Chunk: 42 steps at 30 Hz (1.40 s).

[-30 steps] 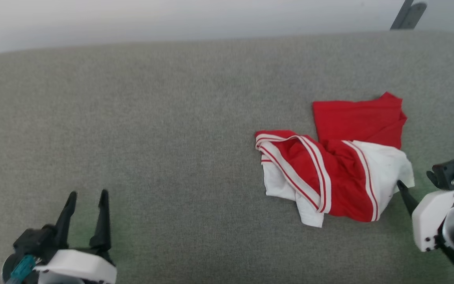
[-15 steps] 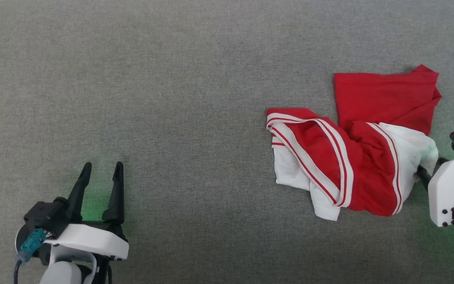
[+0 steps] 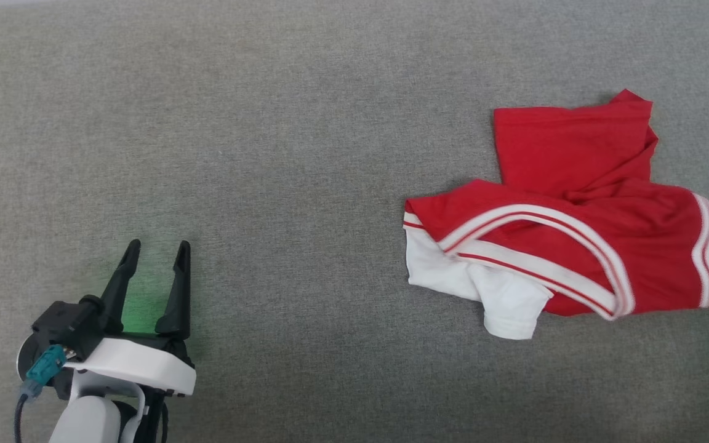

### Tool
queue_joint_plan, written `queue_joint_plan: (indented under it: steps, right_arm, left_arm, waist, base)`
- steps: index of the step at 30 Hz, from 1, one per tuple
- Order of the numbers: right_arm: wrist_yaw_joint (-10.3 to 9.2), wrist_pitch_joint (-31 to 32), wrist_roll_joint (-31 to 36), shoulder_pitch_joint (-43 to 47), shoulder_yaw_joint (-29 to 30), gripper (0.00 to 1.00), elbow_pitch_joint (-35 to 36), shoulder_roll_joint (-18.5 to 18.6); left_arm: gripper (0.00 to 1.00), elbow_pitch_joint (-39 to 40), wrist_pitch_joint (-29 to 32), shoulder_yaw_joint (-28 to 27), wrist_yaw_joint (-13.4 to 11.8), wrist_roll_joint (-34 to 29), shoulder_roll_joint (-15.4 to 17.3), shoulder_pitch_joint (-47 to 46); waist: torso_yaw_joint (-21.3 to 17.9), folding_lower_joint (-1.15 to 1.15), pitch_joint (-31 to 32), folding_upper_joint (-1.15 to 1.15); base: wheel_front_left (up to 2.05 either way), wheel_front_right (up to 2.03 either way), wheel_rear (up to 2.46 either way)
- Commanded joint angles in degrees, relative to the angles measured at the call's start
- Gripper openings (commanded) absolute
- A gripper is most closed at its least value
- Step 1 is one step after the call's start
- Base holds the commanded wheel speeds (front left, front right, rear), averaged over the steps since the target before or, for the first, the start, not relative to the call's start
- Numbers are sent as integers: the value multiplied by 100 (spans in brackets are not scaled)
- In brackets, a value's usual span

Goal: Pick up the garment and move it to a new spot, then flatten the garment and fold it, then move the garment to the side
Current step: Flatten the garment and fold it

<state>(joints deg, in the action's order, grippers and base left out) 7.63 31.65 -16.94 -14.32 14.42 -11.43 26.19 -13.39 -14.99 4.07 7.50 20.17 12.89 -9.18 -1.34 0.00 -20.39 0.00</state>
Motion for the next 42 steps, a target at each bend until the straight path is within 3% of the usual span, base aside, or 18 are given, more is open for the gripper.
queue_joint_plan:
  steps: [1, 8, 15, 16, 17, 18, 21, 25, 27, 31, 36, 42]
  right_arm:
    - [-26, -69, 85, 96, 316, 0, -96, -56]
    - [-26, -375, 668, 117, 1327, 0, -592, -231]
    - [-21, -876, 1159, -194, 1607, 0, -1129, -498]
    - [-20, -976, 1146, -245, 1595, 8, -1191, -576]
    - [-20, -1080, 1157, -287, 1586, 30, -1240, -606]
    - [-20, -1185, 1176, -324, 1603, 98, -1280, -622]
    - [-20, -1478, 1038, -456, 1608, 100, -1340, -756]
    - [-20, -1912, 961, -537, 1698, 100, -1126, -818]
    - [-20, -2123, 943, -582, 1765, 100, -981, -923]
    - [-20, -2407, 968, -646, 1690, 100, -658, -1156]
    - [-20, -2557, 972, -656, 1315, 100, -418, -1501]
    - [-20, -2795, 887, -720, 851, 100, -425, -1799]
  left_arm:
    - [100, 24, -29, 47, -6, 4, 28, -56]
    - [100, 25, -29, 169, -6, 48, 141, -136]
    - [100, 29, -28, 272, -6, 118, 260, -213]
    - [100, 47, -29, 303, -6, 168, 287, -229]
    - [100, 67, -28, 356, -6, 250, 338, -265]
    - [100, 90, -29, 455, -6, 296, 423, -313]
    - [100, 269, -29, 928, -6, 462, 795, -618]
    - [100, 473, 118, 2012, -6, 863, 1611, -1391]
    - [100, 622, 547, 2693, -6, 1295, 1954, -1889]
    - [100, 873, 2016, 4032, -10, 2417, 2487, -2953]
    - [100, 924, 3755, 5244, -6, 3736, 2613, -4235]
    - [100, 384, 4658, 6103, -6, 4294, 2465, -5280]
  waist:
    - [-28, 0, -6, 0]
    - [-39, 0, -86, 0]
    - [-118, 0, -124, 0]
    - [-148, 0, -123, 0]
    - [-180, 0, -123, 0]
    - [-212, 0, -114, 0]
    - [-305, 0, -98, 0]
    - [-489, 0, -77, 0]
    - [-616, 0, -57, 0]
    - [-914, 0, -99, 0]
    - [-1335, 0, -280, 0]
    - [-1831, 0, -539, 0]
  base:
    - [0, 0, 0]
    - [0, 0, 0]
    - [0, 0, 0]
    - [0, 0, 0]
    - [0, 0, 0]
    - [0, 0, 0]
    - [0, 0, 0]
    - [0, 0, 0]
    - [0, 0, 0]
    - [0, 0, 0]
    - [0, 0, 0]
    - [0, 0, 0]
